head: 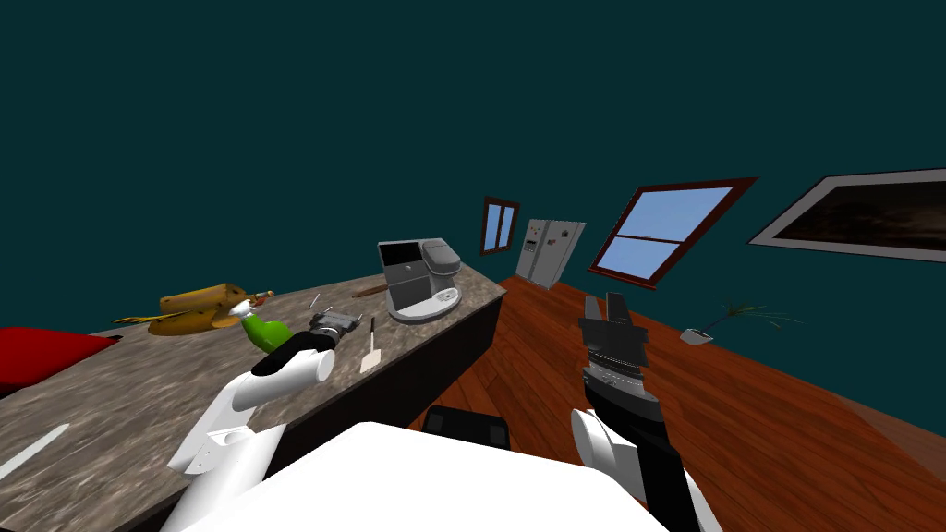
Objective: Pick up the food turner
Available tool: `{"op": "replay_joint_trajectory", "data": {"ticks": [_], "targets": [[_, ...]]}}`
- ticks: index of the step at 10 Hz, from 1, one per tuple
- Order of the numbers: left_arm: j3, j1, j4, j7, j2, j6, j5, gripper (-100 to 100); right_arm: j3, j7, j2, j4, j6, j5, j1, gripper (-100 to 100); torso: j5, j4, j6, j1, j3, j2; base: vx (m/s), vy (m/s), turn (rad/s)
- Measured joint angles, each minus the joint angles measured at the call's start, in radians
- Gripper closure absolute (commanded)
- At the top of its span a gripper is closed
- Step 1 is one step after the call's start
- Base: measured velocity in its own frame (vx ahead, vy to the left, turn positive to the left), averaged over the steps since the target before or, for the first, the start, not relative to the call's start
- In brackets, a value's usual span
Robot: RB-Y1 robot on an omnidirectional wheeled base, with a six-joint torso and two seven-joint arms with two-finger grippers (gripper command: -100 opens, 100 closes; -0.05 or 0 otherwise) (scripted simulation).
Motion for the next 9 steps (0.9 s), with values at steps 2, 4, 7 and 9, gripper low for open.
{"op": "replay_joint_trajectory", "data": {"ticks": [2, 4, 7, 9], "targets": [[0.031, -0.004, 0.015, 0.045, 0.002, 0.052, 0.01, -100, 0.0, 0.0, 0.0, 0.0, 0.0, 0.0, 0.0, 0, 0.0, 0.0, 0.0, -0.001, 0.001, 0.001, 0.069, -0.065, -0.039], [0.062, -0.013, 0.035, 0.09, 0.007, 0.103, 0.019, -100, 0.0, 0.0, 0.0, 0.0, 0.0, 0.0, 0.0, 0, 0.0, 0.0, 0.0, -0.001, 0.0, 0.0, 0.076, -0.054, -0.037], [0.11, -0.025, 0.076, 0.154, 0.014, 0.168, 0.029, -100, 0.0, 0.0, 0.0, 0.0, 0.0, 0.0, 0.0, 0, 0.0, 0.0, 0.0, 0.0, 0.001, 0.001, 0.061, -0.043, -0.027], [0.138, -0.023, 0.076, 0.194, 0.011, 0.219, 0.034, -100, 0.0, 0.0, 0.0, 0.0, 0.0, 0.0, 0.0, 0, 0.0, 0.0, 0.0, 0.0, 0.001, 0.001, 0.067, -0.045, -0.034]]}}
